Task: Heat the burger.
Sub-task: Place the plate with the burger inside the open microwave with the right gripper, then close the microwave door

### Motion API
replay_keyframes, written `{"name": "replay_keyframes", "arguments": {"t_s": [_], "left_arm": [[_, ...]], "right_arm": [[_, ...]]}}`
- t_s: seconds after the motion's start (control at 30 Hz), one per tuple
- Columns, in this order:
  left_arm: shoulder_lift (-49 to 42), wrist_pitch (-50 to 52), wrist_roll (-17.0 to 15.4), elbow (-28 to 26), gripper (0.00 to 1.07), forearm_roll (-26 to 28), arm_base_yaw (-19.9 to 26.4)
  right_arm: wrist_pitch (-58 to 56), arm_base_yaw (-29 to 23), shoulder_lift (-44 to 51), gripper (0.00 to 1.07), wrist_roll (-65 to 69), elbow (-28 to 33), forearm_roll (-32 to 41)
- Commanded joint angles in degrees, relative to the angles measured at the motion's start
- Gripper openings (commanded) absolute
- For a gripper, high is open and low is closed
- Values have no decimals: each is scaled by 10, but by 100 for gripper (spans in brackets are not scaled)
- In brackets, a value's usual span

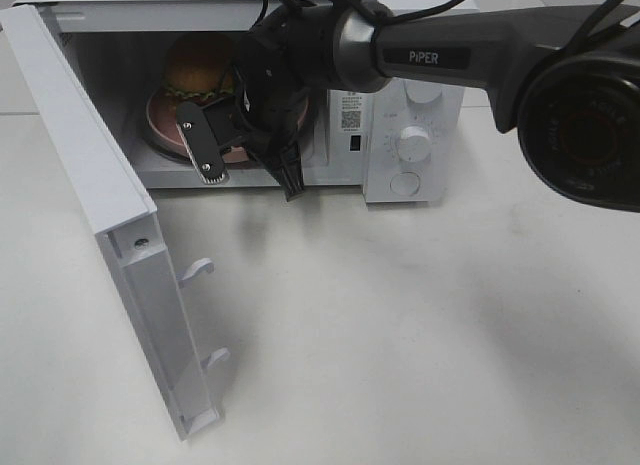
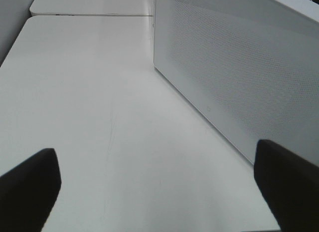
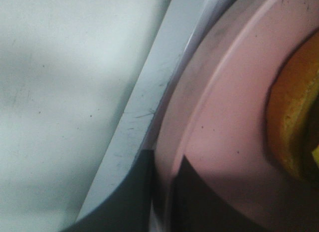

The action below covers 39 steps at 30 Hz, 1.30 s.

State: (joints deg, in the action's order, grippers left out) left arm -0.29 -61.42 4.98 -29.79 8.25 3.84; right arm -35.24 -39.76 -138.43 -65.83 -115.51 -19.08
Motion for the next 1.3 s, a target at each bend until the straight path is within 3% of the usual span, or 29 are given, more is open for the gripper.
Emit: {"name": "replay_keyframes", "arguments": {"t_s": [0.03, 0.07, 0.17, 0.2, 0.27, 0.33, 0.47, 0.6, 0.93, 1.3], "left_arm": [[-10, -1, -3, 1, 98, 5, -2], [-10, -1, -3, 1, 98, 5, -2], [-10, -1, -3, 1, 98, 5, -2], [-10, -1, -3, 1, 98, 5, -2], [-10, -1, -3, 1, 98, 5, -2], [-10, -1, -3, 1, 98, 5, -2], [-10, -1, -3, 1, 98, 5, -2], [-10, -1, -3, 1, 98, 5, -2], [-10, -1, -3, 1, 98, 5, -2], [-10, -1, -3, 1, 98, 5, -2]], "right_arm": [[40, 11, 3, 14, -5, -12, 2], [41, 13, 3, 22, -5, -12, 7], [41, 14, 3, 27, -5, -12, 7], [40, 14, 3, 38, -1, -12, 10], [39, 14, 3, 44, -1, -12, 17], [39, 14, 7, 60, -2, -7, 52], [41, 10, 19, 66, -5, 13, 53], [46, 10, 37, 68, -5, 41, 52], [131, 9, 148, 68, -5, 211, 52], [133, 9, 255, 68, 9, 354, 51]]}}
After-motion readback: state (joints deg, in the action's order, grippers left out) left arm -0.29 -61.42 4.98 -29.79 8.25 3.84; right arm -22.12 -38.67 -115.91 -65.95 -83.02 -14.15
